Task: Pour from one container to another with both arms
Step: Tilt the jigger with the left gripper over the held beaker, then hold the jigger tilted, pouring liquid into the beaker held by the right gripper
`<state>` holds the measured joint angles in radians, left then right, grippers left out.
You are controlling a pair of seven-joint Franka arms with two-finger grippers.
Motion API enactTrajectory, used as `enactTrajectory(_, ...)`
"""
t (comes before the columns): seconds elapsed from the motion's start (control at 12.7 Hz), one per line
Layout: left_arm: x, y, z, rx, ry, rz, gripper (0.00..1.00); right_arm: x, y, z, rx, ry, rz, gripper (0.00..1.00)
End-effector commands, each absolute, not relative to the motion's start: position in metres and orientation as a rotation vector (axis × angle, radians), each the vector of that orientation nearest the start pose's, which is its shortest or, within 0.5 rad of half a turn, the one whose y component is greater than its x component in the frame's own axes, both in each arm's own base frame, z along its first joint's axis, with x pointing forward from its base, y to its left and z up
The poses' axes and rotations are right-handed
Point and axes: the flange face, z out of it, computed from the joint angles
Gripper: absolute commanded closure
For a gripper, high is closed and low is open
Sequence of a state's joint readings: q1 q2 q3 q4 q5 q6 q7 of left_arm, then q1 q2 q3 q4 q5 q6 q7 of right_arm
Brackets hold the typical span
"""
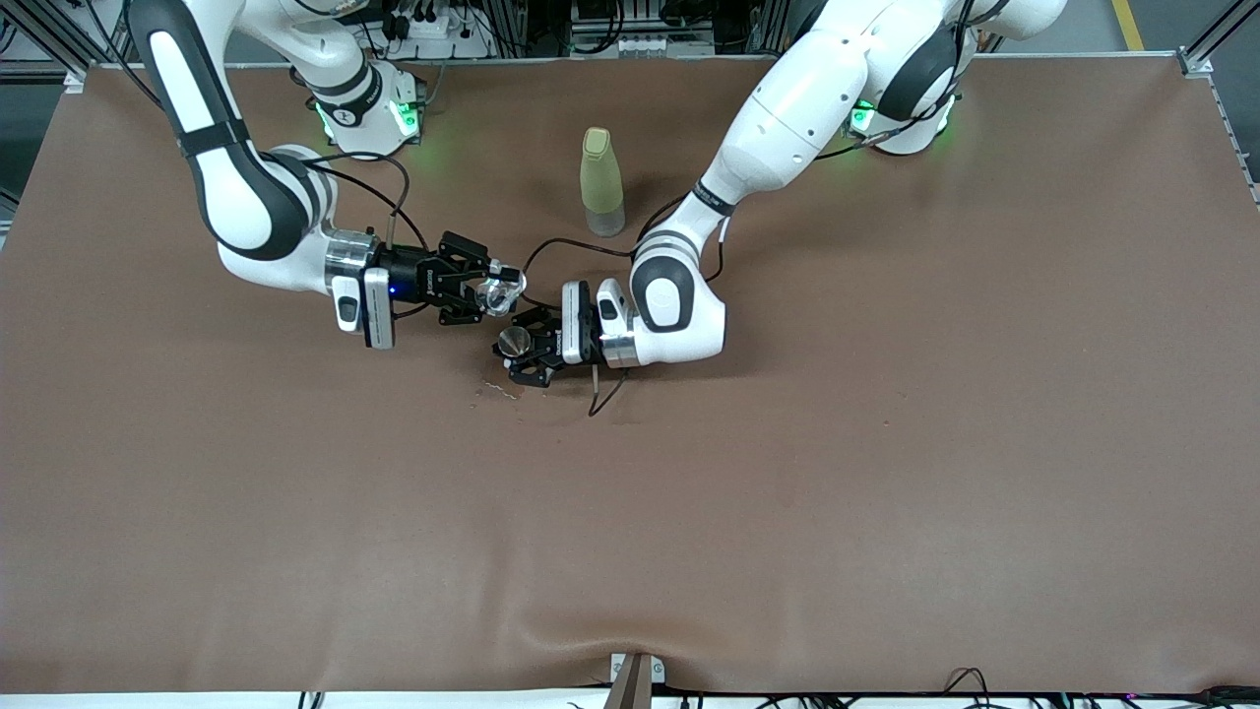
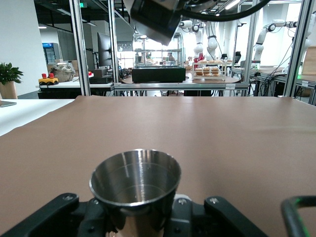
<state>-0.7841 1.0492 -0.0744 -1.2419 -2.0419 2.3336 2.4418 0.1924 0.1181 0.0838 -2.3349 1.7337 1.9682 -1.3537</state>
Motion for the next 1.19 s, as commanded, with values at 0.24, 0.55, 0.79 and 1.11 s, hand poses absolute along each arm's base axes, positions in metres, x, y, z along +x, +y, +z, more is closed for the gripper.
enactTrajectory(0.24,0.498,-0.58,0.156,1.334,-1.309,1.15,1.0,0.485,0.206,0.297,-1.716,-0.225,-0.358,0.74)
enactTrajectory(0.55,0.495,-0.582,0.155,1.336,-1.299,1.148,1.0,0.482,0.21,0.289,-1.658,-0.197,-0.313,0.74)
enactTrajectory(0.79,0.495,-0.582,0.153,1.338,-1.298,1.145,1.0,0.482,0.207,0.288,-1.659,-0.19,-0.313,0.74)
enactTrajectory(1.11,0.495,-0.581,0.151,1.342,-1.295,1.142,1.0,0.482,0.197,0.286,-1.649,-0.156,-0.302,0.74)
